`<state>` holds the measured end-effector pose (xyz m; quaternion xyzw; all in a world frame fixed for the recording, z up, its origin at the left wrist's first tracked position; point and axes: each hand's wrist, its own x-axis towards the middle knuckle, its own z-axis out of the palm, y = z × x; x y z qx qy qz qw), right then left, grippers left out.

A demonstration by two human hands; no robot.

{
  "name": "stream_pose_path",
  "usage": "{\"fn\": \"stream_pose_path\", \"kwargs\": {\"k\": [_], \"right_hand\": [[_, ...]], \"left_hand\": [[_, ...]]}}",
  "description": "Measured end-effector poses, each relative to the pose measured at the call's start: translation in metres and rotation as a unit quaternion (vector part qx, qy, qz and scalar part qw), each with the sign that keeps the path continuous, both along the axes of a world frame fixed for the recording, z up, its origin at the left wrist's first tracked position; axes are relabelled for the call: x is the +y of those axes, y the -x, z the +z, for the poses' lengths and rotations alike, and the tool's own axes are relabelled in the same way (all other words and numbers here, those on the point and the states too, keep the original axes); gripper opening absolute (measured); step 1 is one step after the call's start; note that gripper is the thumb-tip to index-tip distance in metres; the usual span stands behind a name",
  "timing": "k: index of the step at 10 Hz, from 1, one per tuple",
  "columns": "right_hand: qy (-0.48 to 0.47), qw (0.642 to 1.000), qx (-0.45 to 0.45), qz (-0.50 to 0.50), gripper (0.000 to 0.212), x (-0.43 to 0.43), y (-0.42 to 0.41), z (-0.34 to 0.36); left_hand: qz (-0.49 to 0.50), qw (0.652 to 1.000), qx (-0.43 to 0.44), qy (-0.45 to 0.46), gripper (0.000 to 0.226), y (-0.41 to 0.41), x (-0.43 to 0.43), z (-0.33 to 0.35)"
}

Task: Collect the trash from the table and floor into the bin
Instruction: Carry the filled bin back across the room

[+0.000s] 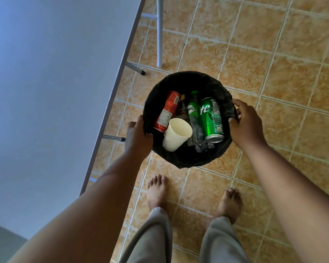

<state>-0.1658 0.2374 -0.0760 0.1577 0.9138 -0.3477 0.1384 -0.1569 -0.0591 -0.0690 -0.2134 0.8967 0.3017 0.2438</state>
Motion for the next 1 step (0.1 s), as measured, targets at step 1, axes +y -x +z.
{"fn": "stream_pose_path", "kwargs": {"k": [1], "right_hand": [[-0.023,0.999,-0.02,0.014,0.054,-0.001,-0.0038,0.0113]], "left_hand": [[-0.008,1.0,-0.007,0.011,0.062,-0.0052,0.0029,0.0136]]}}
